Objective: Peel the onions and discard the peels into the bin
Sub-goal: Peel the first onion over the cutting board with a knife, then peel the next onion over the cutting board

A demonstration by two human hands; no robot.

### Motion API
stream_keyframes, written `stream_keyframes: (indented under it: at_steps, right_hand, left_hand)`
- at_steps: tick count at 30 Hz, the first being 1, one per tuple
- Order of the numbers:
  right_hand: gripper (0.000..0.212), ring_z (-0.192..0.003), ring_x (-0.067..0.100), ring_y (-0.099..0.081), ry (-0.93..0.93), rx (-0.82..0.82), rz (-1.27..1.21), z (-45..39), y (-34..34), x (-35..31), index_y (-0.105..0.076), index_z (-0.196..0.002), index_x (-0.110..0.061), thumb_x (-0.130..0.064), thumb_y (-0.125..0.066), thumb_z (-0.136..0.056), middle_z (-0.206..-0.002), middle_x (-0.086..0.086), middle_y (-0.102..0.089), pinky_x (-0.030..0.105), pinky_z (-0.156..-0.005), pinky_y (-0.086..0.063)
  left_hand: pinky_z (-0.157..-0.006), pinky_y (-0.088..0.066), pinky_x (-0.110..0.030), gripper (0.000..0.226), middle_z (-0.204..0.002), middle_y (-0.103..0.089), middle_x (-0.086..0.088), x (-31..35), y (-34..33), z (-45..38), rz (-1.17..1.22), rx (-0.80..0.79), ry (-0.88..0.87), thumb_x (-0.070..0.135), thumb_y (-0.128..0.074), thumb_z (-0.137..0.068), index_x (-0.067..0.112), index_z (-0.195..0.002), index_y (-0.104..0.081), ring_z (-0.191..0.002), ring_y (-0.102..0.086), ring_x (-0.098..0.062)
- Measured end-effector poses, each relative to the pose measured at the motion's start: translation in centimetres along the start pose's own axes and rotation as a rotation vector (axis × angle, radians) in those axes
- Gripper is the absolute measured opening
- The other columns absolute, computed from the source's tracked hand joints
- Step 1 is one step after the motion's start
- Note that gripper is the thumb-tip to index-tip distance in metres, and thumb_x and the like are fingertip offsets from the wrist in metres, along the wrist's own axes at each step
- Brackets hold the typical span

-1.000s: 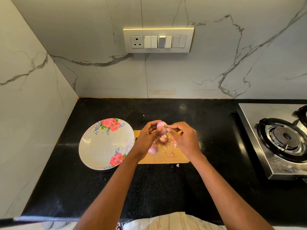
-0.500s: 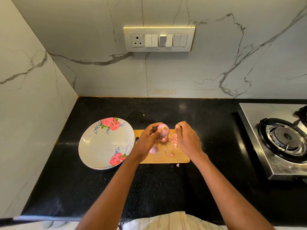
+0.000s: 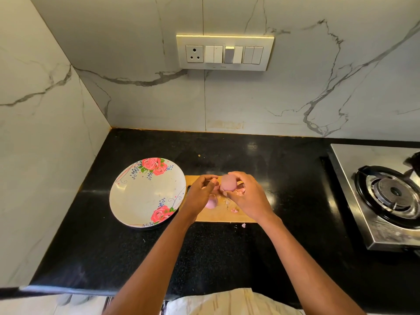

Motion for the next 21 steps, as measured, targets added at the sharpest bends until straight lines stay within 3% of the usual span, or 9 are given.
stream_keyframes:
  at_steps: [2,5,9,15,17,21]
  right_hand:
    - [0.049,-0.091,-0.001,-0.058,-0.036,0.0,-0.004,0.1,-0.1,0.2,-0.057,-0.122,-0.035,-0.026,-0.085,-0.082,-0.121,-0.006,-0.052,0.003,-0.068,-0.043]
    - [0.047,-0.098,0.01,-0.061,-0.064,-0.013,-0.026,-0.2,-0.7,-0.4,-0.058,-0.12,-0.037,-0.021,-0.083,-0.083,-0.119,-0.003,-0.048,0.007,-0.071,-0.045]
    - [0.049,-0.103,0.014,-0.061,0.027,-0.135,0.019,-1.6,-4.3,-4.0,-0.056,-0.121,-0.039,-0.023,-0.083,-0.082,-0.118,-0.006,-0.05,0.027,-0.086,-0.056]
    - [0.053,-0.103,0.014,-0.064,0.188,-0.355,0.167,-3.0,-13.9,-9.5,-0.053,-0.123,-0.035,-0.026,-0.084,-0.081,-0.122,-0.01,-0.06,0.032,-0.08,-0.055]
    - [0.054,-0.108,0.018,-0.062,0.207,-0.393,0.247,-3.0,-16.8,-10.7,-0.051,-0.126,-0.036,-0.025,-0.081,-0.083,-0.126,-0.006,-0.058,0.032,-0.081,-0.051]
    - [0.055,-0.117,0.025,-0.06,0.239,-0.442,0.4,-3.0,-20.6,-11.7,-0.047,-0.134,-0.032,-0.021,-0.076,-0.088,-0.134,0.001,-0.051,0.036,-0.09,-0.051]
  left_hand:
    - [-0.105,-0.052,-0.044,0.029,-0.133,-0.064,0.0,-0.5,0.8,0.2,0.021,0.027,0.027,0.037,-0.048,-0.106,0.026,-0.131,-0.058,-0.116,-0.064,-0.02]
    - [-0.092,-0.058,-0.034,0.029,-0.127,-0.066,-0.002,-1.3,2.6,1.1,0.076,0.07,0.044,0.035,-0.048,-0.106,0.021,-0.13,-0.057,-0.104,-0.068,-0.016]
    - [-0.081,-0.057,-0.025,0.023,-0.121,-0.066,-0.001,-3.7,6.8,2.7,0.156,0.229,0.081,0.032,-0.051,-0.106,0.024,-0.125,-0.059,-0.099,-0.068,-0.014]
    - [-0.089,-0.056,-0.034,0.016,-0.119,-0.064,-0.001,-7.6,15.2,6.0,0.159,0.556,0.164,0.024,-0.051,-0.106,0.026,-0.12,-0.059,-0.096,-0.068,-0.012]
    - [-0.096,-0.055,-0.041,0.016,-0.119,-0.065,-0.001,-8.7,17.1,6.8,0.133,0.597,0.188,0.024,-0.052,-0.105,0.028,-0.118,-0.061,-0.095,-0.067,-0.011]
    - [-0.097,-0.055,-0.041,0.017,-0.112,-0.066,0.006,-9.9,18.9,7.1,0.096,0.604,0.21,0.023,-0.053,-0.103,0.031,-0.114,-0.061,-0.097,-0.068,-0.011]
Point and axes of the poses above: each hand's wrist, its own z-axis away from the middle knuckle, its own y-axis out of the back of the hand, x = y × z, the point moved 3 cm from there along -z, towards the middle knuckle
